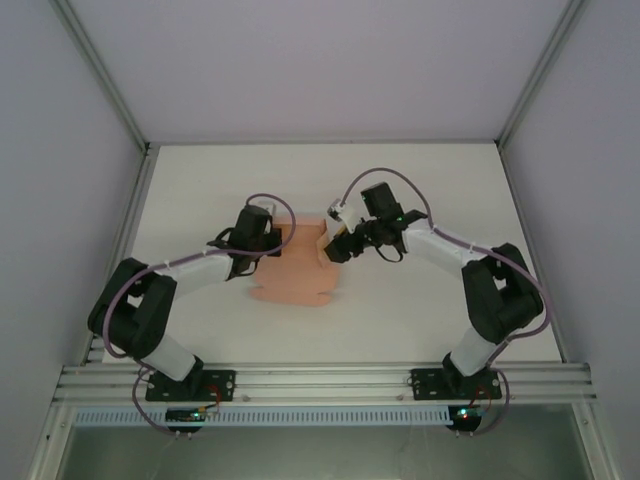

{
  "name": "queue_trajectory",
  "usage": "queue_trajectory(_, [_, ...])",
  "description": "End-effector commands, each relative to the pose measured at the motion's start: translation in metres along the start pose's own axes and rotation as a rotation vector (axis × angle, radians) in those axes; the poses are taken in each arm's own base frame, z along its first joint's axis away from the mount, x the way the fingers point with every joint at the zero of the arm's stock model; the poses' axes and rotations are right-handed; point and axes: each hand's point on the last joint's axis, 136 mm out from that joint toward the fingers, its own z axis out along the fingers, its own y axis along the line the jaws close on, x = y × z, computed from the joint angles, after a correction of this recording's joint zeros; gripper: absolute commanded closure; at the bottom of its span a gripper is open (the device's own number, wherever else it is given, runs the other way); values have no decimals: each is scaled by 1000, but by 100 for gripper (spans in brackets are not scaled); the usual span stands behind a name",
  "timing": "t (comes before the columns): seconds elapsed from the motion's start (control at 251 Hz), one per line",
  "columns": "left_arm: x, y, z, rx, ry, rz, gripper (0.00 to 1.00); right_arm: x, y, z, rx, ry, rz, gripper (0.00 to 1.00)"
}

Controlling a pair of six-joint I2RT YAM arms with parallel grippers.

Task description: Assemble paper box

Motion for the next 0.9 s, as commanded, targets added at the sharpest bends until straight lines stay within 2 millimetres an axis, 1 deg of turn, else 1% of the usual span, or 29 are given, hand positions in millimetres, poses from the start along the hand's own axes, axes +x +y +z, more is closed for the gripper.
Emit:
queue_trajectory(0.0, [-7,-15,3,47,-24,29,100,-15,-12,9,70,-53,11,38])
queue_trajectory(0.136, [-1,-21,9,37,-5,59,100,-19,-19,18,139,-93,37,44])
queue_trajectory(0.219, [4,-24,13,29,9,78,100,-20,-28,21,231,-125,71,48])
queue_trajectory(0.299, [8,-27,16,29,19,87,100,-15,-38,24,312,-130,113,56])
queue_trajectory(0.371, [9,-29,18,26,23,93,100,-10,-49,25,401,-136,155,60])
queue_trajectory(0.455, [12,-30,20,18,29,101,100,-4,-61,24,500,-158,196,70])
queue_trajectory(0.507, [12,-30,21,13,31,104,100,0,-65,24,540,-170,220,75])
queue_trajectory(0.571, [13,-29,21,1,33,101,100,3,-75,20,617,-194,260,85])
queue_trajectory(0.694, [11,-30,20,-9,26,91,100,7,-82,17,732,-189,273,100])
queue_trajectory(0.79, [9,-32,19,-16,21,78,100,15,-92,12,863,-131,310,100])
queue_trajectory(0.866, [8,-34,19,-19,16,69,100,26,-97,13,912,-95,381,100])
queue_trajectory(0.898, [6,-35,19,-18,13,68,100,26,-97,14,915,-95,395,100])
